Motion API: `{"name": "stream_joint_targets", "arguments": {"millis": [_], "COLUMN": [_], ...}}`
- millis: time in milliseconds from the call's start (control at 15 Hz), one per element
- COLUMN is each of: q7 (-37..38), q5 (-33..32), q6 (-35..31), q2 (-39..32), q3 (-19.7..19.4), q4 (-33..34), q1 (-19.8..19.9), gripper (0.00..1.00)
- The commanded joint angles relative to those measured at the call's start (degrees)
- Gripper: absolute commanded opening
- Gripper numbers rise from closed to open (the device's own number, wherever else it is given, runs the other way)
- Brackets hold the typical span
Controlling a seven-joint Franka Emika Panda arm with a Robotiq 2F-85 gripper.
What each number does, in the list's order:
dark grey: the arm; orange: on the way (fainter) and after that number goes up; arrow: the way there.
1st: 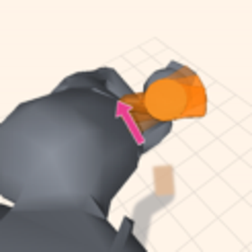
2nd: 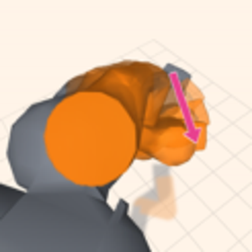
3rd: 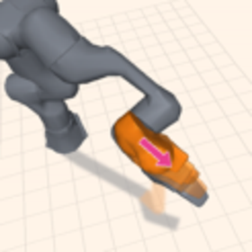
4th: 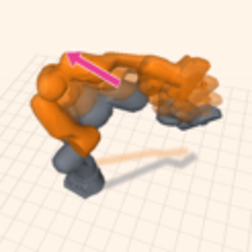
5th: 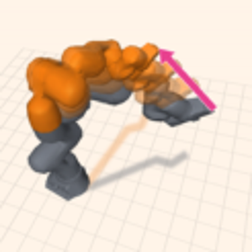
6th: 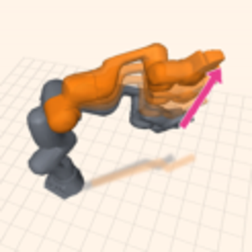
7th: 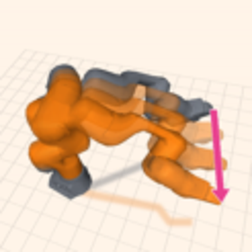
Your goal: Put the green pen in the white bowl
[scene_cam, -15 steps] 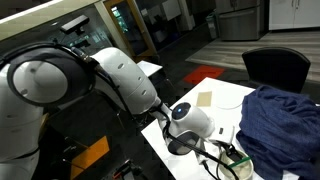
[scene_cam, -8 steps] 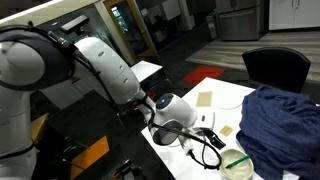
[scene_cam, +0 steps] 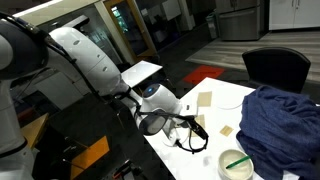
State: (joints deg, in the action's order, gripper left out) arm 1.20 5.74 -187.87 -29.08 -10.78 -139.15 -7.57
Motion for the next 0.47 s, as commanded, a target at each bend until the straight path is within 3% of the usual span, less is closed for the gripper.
{"name": "stream_joint_targets", "arguments": {"millis": [0,67,400], "q7": [-2.2,0.0,0.0], "q5": [-3.1,-2.2,-2.5], "q6": [4.5,1.5,1.7], "q2": [5.8,1.7,1.5], "q3": [-1.6,-0.3,-0.3], "q4": [-4.0,-1.2,-1.2], "q1": [-1.3,-0.3,-0.2], "gripper": [1.00,1.00,1.00]}}
